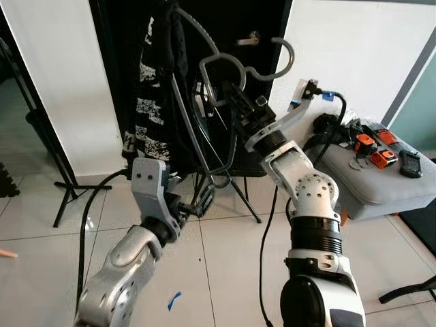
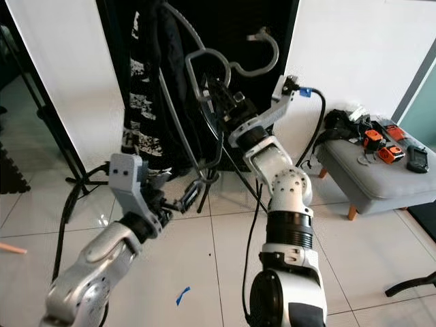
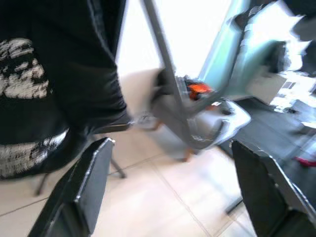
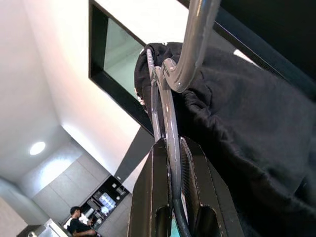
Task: Hang hanger
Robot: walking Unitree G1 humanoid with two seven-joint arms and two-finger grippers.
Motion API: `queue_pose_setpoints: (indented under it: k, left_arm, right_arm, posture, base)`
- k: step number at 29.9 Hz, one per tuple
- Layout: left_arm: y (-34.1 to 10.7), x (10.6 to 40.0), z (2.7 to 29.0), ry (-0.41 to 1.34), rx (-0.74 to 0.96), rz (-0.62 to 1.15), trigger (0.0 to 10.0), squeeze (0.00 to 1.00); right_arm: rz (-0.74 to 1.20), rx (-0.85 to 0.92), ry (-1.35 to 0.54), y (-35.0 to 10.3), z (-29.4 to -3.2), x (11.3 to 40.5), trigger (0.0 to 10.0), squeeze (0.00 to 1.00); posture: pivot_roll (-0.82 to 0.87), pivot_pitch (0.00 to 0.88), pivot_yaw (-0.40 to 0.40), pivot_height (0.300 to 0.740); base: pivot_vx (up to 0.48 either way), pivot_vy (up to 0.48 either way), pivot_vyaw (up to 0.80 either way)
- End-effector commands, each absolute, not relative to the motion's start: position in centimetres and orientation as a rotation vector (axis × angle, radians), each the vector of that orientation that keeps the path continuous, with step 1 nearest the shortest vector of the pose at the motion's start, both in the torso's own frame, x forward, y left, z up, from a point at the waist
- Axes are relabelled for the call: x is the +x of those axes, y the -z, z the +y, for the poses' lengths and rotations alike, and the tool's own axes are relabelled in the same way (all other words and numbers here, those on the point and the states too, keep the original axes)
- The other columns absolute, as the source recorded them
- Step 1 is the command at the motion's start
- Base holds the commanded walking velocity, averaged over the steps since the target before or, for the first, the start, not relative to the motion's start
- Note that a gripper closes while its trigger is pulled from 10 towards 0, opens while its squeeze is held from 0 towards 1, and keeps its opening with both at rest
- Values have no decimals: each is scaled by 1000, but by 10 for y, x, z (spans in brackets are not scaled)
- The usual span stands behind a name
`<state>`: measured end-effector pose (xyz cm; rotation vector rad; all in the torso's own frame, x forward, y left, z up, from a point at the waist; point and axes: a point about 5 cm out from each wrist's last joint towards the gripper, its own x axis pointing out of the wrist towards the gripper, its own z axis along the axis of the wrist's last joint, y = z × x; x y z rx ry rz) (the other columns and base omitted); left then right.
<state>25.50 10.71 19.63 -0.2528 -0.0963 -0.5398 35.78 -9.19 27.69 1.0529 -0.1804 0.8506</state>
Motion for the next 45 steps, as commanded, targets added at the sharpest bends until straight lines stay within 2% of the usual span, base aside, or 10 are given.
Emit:
queue_pose_setpoints:
  k: [1,8,12,22,23,24,25,34,40,45]
  left_arm:
    - [-207,252,115,555,-276,-133,10000,1000]
    - [-239,249,131,584,-303,-259,10000,1000]
    - [-321,241,178,568,-403,-628,10000,1000]
    - [-333,250,187,429,-469,-693,10000,1000]
    - [-331,257,189,353,-469,-684,10000,408]
    - [-331,257,189,353,-469,-684,10000,408]
    - [-329,263,190,306,-469,-670,10000,0]
    - [-329,276,196,156,-416,-634,10000,0]
    - [-317,284,213,-66,-151,-543,10000,0]
    - [-315,285,209,-84,-66,-522,10000,0]
  right_arm:
    - [-259,1034,-929,-290,-94,351,10000,0]
    - [-285,975,-944,-293,-103,352,10000,0]
    - [-347,856,-987,-304,-128,350,10000,0]
    - [-315,738,-1069,-293,-122,337,10000,0]
    - [-293,701,-1096,-287,-120,332,10000,0]
    - [-293,701,-1096,-287,-120,332,10000,0]
    - [-273,669,-1121,-282,-117,327,10000,0]
    - [-219,576,-1195,-267,-105,314,10000,0]
    - [-221,564,-1176,-265,-103,316,10000,0]
    - [-223,563,-1162,-265,-104,317,10000,0]
  posture:
    - [32,7,-61,740]
    - [32,7,-69,740]
    - [28,5,-65,740]
    - [29,8,-66,740]
    - [29,9,-65,740]
    - [29,9,-65,740]
    - [26,10,-60,740]
    - [26,9,-53,740]
    - [25,9,-47,740]
    - [30,10,-50,740]
  base:
    - [0,0,0]
    - [0,0,0]
    - [0,0,0]
    - [0,0,0]
    - [0,0,0]
    - [0,0,0]
    - [0,0,0]
    - [0,0,0]
    - [0,0,0]
    - [0,0,0]
